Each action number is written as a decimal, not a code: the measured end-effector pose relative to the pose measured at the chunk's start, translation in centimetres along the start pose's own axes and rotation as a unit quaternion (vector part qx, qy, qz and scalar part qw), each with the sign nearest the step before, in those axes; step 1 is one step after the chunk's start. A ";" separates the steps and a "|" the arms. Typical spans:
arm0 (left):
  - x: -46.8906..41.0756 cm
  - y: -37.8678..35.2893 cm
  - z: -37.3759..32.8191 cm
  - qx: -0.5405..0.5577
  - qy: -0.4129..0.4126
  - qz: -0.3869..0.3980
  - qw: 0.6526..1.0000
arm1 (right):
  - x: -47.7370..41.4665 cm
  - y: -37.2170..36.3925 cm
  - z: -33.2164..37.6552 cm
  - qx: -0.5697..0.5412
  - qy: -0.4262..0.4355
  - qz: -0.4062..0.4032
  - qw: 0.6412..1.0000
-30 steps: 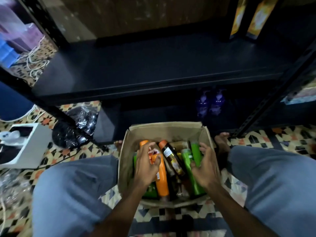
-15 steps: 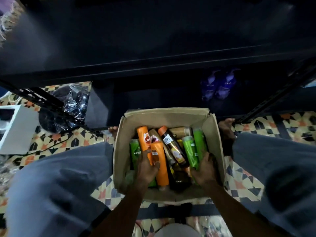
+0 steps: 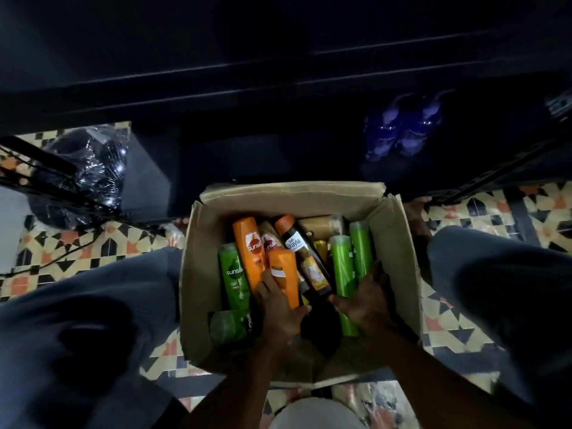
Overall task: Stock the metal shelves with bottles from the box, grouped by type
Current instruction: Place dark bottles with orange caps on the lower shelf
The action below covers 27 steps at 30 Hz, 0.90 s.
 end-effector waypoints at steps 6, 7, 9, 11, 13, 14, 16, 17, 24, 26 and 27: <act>0.2 -1.5 0.3 0.063 0.029 0.049 0.996 | -0.6 -1.8 -1.1 -0.062 -0.021 0.031 0.997; 0.2 -1.5 0.4 0.071 0.041 0.051 0.995 | -0.6 -2.6 -1.4 -0.090 -0.033 0.050 0.994; 0.3 -1.4 0.6 0.091 0.050 0.052 0.993 | -0.6 -4.1 -2.0 -0.154 -0.066 0.097 0.981; 0.4 -1.4 0.7 0.118 0.058 0.058 0.990 | -2.4 -6.1 -4.2 -0.191 -0.076 0.111 0.972; 0.6 -1.2 0.6 0.141 0.079 0.063 0.985 | -2.9 -6.5 -4.5 -0.207 -0.078 0.117 0.968; 0.6 -1.1 0.5 0.157 0.088 0.065 0.982 | -3.1 -7.0 -4.7 -0.219 -0.083 0.134 0.963; 0.5 -0.8 0.4 0.183 0.099 0.065 0.976 | -2.8 -6.9 -4.4 -0.239 -0.101 0.144 0.955; 0.6 -0.6 0.4 0.188 0.106 0.065 0.974 | -3.1 -6.8 -4.8 -0.244 -0.113 0.128 0.955; 2.2 1.2 -0.9 0.221 0.103 0.097 0.965 | -1.1 -4.0 -4.3 -0.364 -0.142 0.093 0.916; 2.9 2.2 -1.9 0.238 0.091 0.099 0.962 | 0.5 -2.2 -2.8 -0.358 -0.115 0.075 0.924; 3.5 3.1 -2.8 0.245 0.080 0.098 0.961 | 1.4 -1.3 -1.9 -0.358 -0.094 0.073 0.926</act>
Point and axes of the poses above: each hand's wrist, its own x-axis away from the middle knuckle, its own y-axis out of the back of the hand, z = x × y, the point moved 8 cm from there along -x, towards the middle knuckle, and after that the axes turned 5 degrees about -z, right-handed, at the moved point
